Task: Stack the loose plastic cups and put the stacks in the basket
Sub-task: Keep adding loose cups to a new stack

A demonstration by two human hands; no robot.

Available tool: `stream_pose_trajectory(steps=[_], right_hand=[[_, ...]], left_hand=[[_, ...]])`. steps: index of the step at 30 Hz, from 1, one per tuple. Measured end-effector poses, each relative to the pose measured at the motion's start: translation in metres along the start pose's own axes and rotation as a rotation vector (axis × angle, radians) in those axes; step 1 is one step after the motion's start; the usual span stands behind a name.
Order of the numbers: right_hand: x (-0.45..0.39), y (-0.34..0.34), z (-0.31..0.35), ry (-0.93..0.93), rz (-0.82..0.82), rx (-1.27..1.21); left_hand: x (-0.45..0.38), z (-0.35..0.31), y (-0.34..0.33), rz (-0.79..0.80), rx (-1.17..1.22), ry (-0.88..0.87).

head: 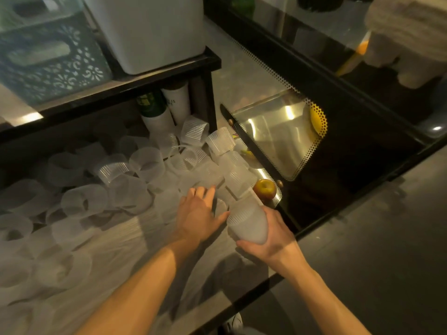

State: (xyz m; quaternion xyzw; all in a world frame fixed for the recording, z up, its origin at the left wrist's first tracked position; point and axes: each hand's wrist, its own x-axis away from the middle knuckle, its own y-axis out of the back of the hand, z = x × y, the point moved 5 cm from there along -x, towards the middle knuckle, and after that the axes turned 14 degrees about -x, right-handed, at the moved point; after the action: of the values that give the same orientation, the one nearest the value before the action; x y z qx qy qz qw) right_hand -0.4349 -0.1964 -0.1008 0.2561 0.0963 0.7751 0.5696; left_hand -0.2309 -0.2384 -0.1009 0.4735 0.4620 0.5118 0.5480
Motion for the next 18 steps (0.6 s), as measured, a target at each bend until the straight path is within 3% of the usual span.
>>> stream_pose_trajectory(steps=[3,7,9,15,18], right_hand=[[-0.001,-0.003,0.001,0.001,0.018,0.007],[-0.002,-0.009,0.002,0.02,0.055,0.049],[-0.003,-0.014,0.005,0.041,0.091,0.077],[-0.01,-0.036,0.036,0.185,0.093,0.095],[-0.016,-0.05,0.054,0.235,0.125,0.069]], left_hand=[[0.006,0.003,0.008,-0.04,0.127,0.049],[0.022,0.028,0.025,-0.048,0.742,0.186],[0.029,0.043,0.034,-0.079,0.94,0.231],[0.05,0.062,0.059,-0.121,0.989,0.19],[0.055,0.06,0.068,-0.097,0.858,0.101]])
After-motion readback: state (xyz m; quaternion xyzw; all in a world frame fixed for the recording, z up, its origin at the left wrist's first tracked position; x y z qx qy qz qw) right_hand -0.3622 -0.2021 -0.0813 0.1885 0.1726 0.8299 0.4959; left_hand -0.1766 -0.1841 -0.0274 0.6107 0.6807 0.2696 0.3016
